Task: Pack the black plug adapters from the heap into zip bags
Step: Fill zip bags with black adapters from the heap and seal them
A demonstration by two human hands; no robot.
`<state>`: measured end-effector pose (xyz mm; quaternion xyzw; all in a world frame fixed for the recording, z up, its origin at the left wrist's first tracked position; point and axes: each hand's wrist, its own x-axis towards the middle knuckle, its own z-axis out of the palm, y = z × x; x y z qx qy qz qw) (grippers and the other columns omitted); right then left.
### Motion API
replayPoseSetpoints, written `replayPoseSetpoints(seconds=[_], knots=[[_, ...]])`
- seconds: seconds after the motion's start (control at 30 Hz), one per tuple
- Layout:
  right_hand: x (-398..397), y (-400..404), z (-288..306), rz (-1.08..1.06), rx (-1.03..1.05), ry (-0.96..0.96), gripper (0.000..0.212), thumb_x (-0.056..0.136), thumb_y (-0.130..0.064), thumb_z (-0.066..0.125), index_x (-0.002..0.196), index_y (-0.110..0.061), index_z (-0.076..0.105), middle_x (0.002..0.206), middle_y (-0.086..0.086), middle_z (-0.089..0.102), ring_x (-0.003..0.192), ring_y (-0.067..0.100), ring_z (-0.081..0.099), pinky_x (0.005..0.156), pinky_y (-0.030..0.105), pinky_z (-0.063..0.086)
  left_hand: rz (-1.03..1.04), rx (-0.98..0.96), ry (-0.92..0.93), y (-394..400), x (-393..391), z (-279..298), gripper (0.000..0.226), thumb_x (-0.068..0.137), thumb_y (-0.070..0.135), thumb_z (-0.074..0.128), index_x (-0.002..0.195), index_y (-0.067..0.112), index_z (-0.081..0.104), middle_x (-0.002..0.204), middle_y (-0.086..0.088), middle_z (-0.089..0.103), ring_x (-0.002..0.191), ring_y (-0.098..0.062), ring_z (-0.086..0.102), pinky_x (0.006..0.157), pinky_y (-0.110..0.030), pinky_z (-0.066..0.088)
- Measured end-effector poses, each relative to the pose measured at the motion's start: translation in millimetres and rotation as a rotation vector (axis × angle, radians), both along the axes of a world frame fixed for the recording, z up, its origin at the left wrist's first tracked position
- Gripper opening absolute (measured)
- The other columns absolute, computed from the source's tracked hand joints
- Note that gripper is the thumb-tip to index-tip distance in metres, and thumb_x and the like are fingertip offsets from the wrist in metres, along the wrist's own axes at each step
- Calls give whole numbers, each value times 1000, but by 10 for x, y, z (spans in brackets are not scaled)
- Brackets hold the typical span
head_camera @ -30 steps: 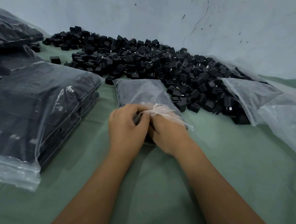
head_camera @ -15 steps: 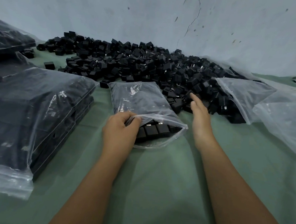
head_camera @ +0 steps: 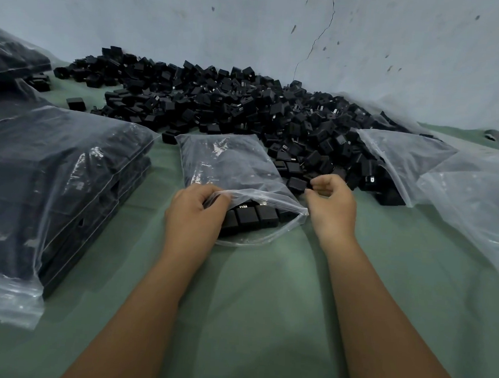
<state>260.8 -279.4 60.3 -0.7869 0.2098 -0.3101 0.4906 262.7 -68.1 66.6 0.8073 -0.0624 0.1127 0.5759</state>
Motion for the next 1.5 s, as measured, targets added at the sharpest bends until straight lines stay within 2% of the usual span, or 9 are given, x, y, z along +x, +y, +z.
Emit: replayPoseSetpoints(seconds=[0.1, 0.2, 0.43, 0.6, 0.8, 1.07, 1.2, 1.3, 1.5], knots=[[22, -29, -18, 94, -54, 103, 36, 85, -14, 66, 118, -27, 61, 108, -9, 62, 92, 0, 57, 82, 21, 47, -8, 10, -3, 6, -1, 2, 16, 90, 26, 61, 81, 22, 74, 86, 6, 66, 94, -21, 60, 87, -43, 50], [55, -20, -34, 103, -228, 238, 36, 85, -20, 69, 120, -23, 62, 114, -2, 63, 113, 19, 54, 97, 38, 45, -4, 24, 8, 2, 1, 5, 17, 90, 27, 61, 79, 19, 72, 85, 3, 65, 95, -23, 59, 87, -45, 49], [34, -7, 2, 173, -480, 380, 57, 92, -36, 57, 143, -39, 31, 137, -4, 49, 128, 23, 36, 103, 39, 26, -9, 38, 6, 9, -8, 17, 21, 91, 28, 59, 79, 14, 70, 86, -1, 64, 94, -24, 59, 87, -47, 48], [12, 16, 4, 144, -273, 185, 34, 87, -19, 67, 116, -31, 55, 109, -4, 54, 107, 19, 53, 96, 41, 45, -7, 52, -1, 6, -4, 19, 22, 91, 28, 60, 78, 13, 70, 84, -1, 62, 92, -25, 58, 86, -47, 48], [-18, 52, 15, 185, -163, 123, 28, 84, -8, 66, 94, -31, 51, 99, -10, 63, 91, 16, 62, 77, 32, 52, -5, 60, -5, 5, -3, 15, 22, 91, 28, 60, 80, 12, 71, 85, 0, 64, 94, -24, 58, 87, -46, 48], [-61, 91, 22, 41, -465, 184, 44, 84, 3, 51, 114, -23, 67, 113, -1, 53, 89, 15, 54, 73, 23, 40, 6, 85, -30, 1, -1, 21, 29, 91, 27, 60, 80, 0, 66, 83, -10, 62, 87, -28, 58, 82, -49, 48], [-95, 84, 51, -77, -528, 172, 23, 80, -2, 58, 88, -23, 63, 91, -5, 47, 87, 21, 53, 69, 31, 44, 9, 87, -43, 1, 13, 13, 30, 91, 27, 59, 82, -2, 66, 85, -12, 63, 87, -29, 58, 82, -50, 49], [-91, 85, 41, -61, -616, 207, 29, 78, 1, 54, 83, -23, 68, 81, -5, 48, 85, 19, 50, 65, 29, 39, 9, 76, -45, 5, 28, 8, 30, 91, 26, 60, 82, -1, 66, 84, -12, 64, 87, -29, 59, 82, -51, 49], [-89, 81, 23, -142, -621, 194, 24, 84, -7, 54, 91, -23, 71, 96, -4, 43, 96, 21, 49, 68, 30, 42, -6, 40, -24, 25, 45, -27, 26, 89, 29, 61, 74, 9, 66, 76, 3, 61, 89, -27, 59, 82, -45, 50]])
